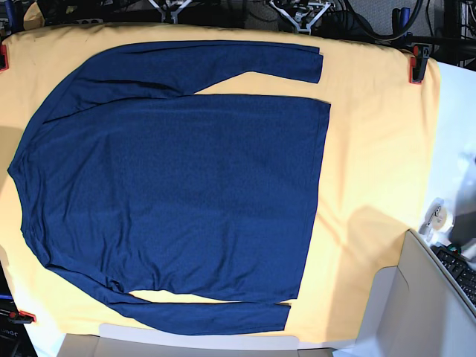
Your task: Fold the T-shirt properly
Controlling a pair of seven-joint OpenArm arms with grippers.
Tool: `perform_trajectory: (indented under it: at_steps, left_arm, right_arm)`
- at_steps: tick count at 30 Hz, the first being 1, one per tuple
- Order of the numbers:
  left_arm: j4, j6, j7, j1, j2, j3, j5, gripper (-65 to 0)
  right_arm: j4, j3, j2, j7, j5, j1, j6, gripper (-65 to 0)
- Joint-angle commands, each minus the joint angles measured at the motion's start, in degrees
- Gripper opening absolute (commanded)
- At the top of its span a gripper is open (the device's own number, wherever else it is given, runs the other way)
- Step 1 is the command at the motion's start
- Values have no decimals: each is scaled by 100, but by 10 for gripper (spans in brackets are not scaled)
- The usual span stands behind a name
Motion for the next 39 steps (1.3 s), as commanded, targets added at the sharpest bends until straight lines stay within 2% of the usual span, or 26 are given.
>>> perform_trajectory:
  at_steps: [1, 7, 14, 18, 20, 25, 29, 34, 39]
  left_arm:
    - [14, 21, -37, 67, 78, -23, 10, -647]
    - [990, 21, 24, 752, 131, -14, 10, -648]
    - [2722, 21, 42, 1948, 122, -32, 1, -648]
    - [3803, 21, 51, 2722, 114, -32, 1, -648]
    - [4410, 21, 183, 3091, 114, -6, 1, -648]
    - [5904, 21, 912, 3926, 131, 12, -8, -648]
    - [6942, 21, 1141, 4585, 78, 293, -8, -648]
    - [8295, 12, 1150, 5561, -519, 874, -8, -648]
    - [9104, 12, 1150, 6097, -1047, 1357, -8, -648]
  right_arm:
    - [172, 14, -4, 48, 17, -150, -12, -650]
    - [1043, -12, 31, 48, -10, -941, -47, -650]
    - [2608, -21, 426, 4, 8, -2119, -56, -650]
    - [3372, -21, 479, 4, 8, -2787, -56, -650]
    - [3777, -21, 549, 4, 17, -3139, -56, -650]
    - [4805, -21, 576, 4, 17, -4001, -56, -650]
    - [5684, -21, 567, 4, 17, -4713, -56, -650]
    - [6819, -38, 567, 4, 25, -5530, -56, -650]
    - [7619, -47, 593, 4, 25, -5961, -29, -650]
